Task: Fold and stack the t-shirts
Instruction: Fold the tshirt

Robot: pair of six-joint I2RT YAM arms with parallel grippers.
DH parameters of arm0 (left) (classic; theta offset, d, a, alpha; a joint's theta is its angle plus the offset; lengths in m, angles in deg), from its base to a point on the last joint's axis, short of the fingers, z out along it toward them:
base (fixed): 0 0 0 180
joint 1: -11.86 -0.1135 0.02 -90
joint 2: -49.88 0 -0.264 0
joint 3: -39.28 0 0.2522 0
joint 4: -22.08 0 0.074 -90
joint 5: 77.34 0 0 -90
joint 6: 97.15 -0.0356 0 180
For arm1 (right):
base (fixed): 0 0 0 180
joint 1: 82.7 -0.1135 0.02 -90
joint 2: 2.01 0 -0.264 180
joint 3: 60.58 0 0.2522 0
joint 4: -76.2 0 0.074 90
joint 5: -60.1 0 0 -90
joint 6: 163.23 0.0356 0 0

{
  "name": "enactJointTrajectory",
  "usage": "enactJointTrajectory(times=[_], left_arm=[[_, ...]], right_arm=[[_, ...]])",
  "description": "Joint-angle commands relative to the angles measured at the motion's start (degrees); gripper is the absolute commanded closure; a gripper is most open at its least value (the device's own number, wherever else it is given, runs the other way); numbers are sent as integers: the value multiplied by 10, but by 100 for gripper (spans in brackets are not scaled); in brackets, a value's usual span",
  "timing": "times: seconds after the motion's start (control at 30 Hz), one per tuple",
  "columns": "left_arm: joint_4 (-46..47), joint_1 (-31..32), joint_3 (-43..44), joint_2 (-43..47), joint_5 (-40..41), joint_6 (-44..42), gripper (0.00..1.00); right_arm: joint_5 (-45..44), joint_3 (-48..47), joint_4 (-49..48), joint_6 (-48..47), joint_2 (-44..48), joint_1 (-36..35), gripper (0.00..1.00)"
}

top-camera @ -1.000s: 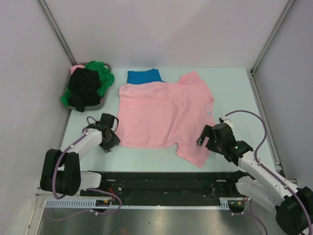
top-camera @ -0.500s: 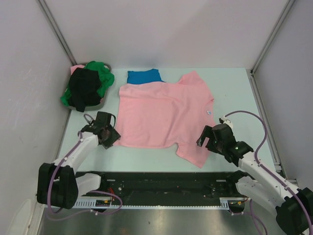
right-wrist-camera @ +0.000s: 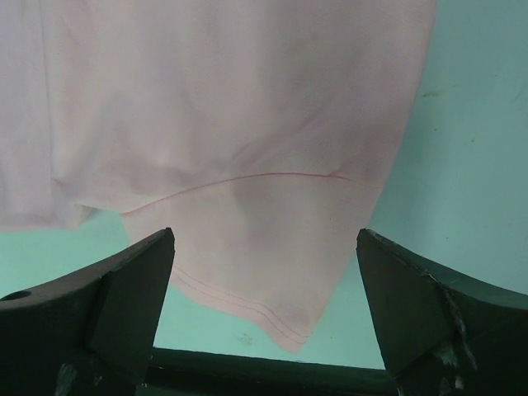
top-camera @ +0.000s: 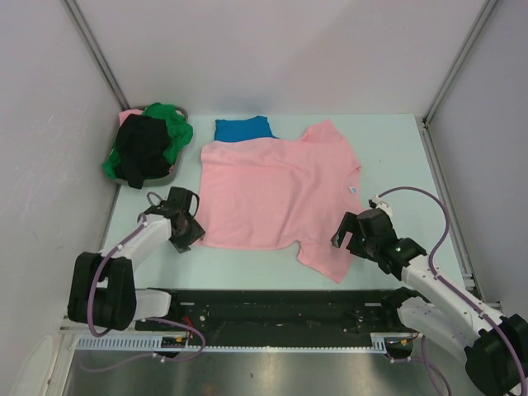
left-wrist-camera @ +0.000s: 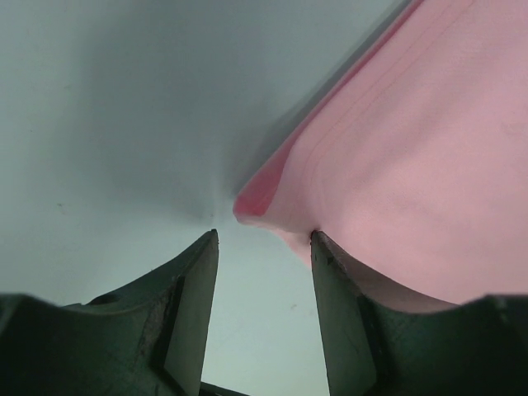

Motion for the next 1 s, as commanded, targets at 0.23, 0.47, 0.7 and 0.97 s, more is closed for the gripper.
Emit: enactJointTrajectory(times=[0.23, 0.47, 0.7, 0.97], left_arm=[[33, -14, 44, -89, 34, -39, 46], [79, -15, 20, -116, 5, -51, 83], [92, -15, -3, -93, -9, -54, 100], [82, -15, -1, -20, -38, -52, 100]], right_arm=[[9, 1, 0, -2, 11, -3, 3], [7, 0, 20, 13, 8, -16, 4], [-13, 2, 68, 56, 11, -38, 7], [-15, 26, 134, 137, 44, -71, 12]])
